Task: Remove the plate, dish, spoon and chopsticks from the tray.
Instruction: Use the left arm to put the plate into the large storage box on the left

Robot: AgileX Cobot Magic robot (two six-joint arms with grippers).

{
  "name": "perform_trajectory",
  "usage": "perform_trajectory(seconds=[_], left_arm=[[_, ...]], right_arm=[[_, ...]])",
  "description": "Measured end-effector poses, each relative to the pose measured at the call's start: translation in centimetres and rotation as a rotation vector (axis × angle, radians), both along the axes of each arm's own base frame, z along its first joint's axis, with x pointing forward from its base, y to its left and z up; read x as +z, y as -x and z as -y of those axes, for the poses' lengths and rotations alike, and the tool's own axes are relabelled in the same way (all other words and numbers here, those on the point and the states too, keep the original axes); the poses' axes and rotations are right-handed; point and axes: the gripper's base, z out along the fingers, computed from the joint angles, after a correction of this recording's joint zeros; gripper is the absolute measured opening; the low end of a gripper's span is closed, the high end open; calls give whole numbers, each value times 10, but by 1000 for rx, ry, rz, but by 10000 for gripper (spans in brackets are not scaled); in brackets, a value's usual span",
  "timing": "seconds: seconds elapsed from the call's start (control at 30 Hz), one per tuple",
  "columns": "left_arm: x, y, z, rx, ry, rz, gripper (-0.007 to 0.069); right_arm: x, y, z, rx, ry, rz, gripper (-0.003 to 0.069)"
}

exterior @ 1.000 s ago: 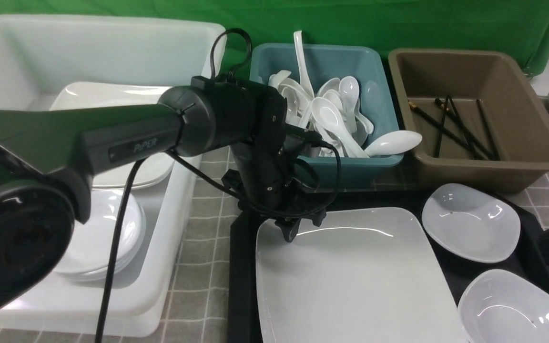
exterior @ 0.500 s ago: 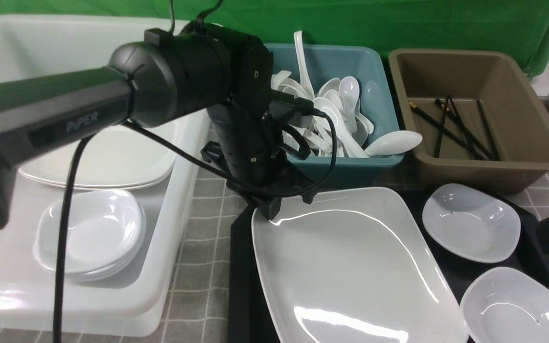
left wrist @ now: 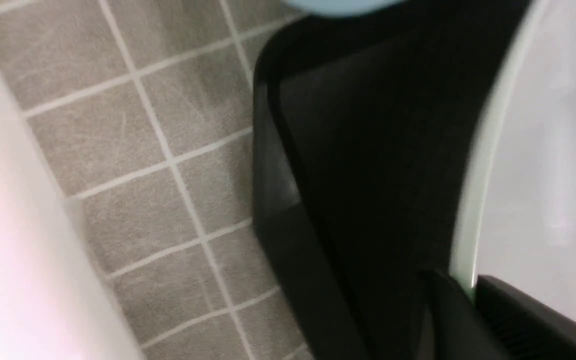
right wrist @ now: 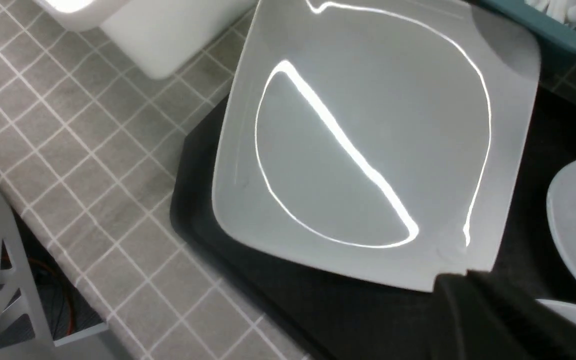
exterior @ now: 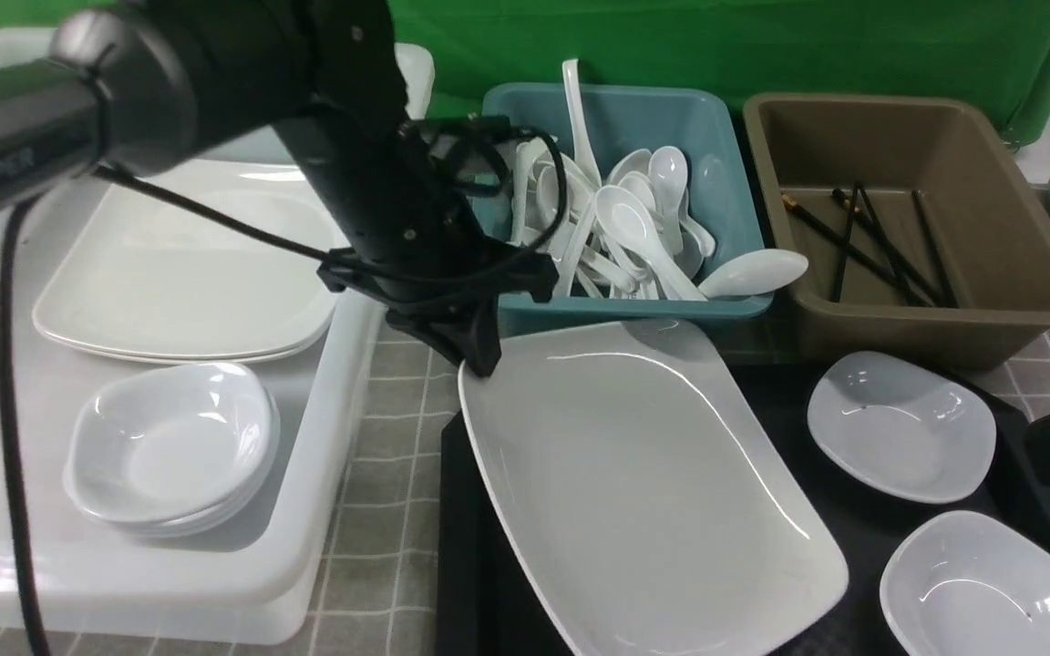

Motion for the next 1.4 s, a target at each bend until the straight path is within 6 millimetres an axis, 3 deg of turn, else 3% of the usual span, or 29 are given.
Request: perform_trajectory(seconds=[0.3, 0.63, 1.0, 1.23, 1.4], left_arm=[[26, 12, -6, -34, 65, 19, 34], [33, 18, -6, -64, 84, 5, 34], [69, 37, -10, -90, 152, 86, 34], [81, 44, -11, -112, 176, 120, 34], [105, 44, -30, -71, 220, 187, 34]], right_arm=[[1, -2, 0, -12, -3, 28, 38], [2, -4, 0, -19, -8, 41, 38], [3, -5, 0, -28, -11, 56, 38], [4, -6, 1, -38, -18, 72, 38], [9, -6, -2, -31, -57, 77, 38]])
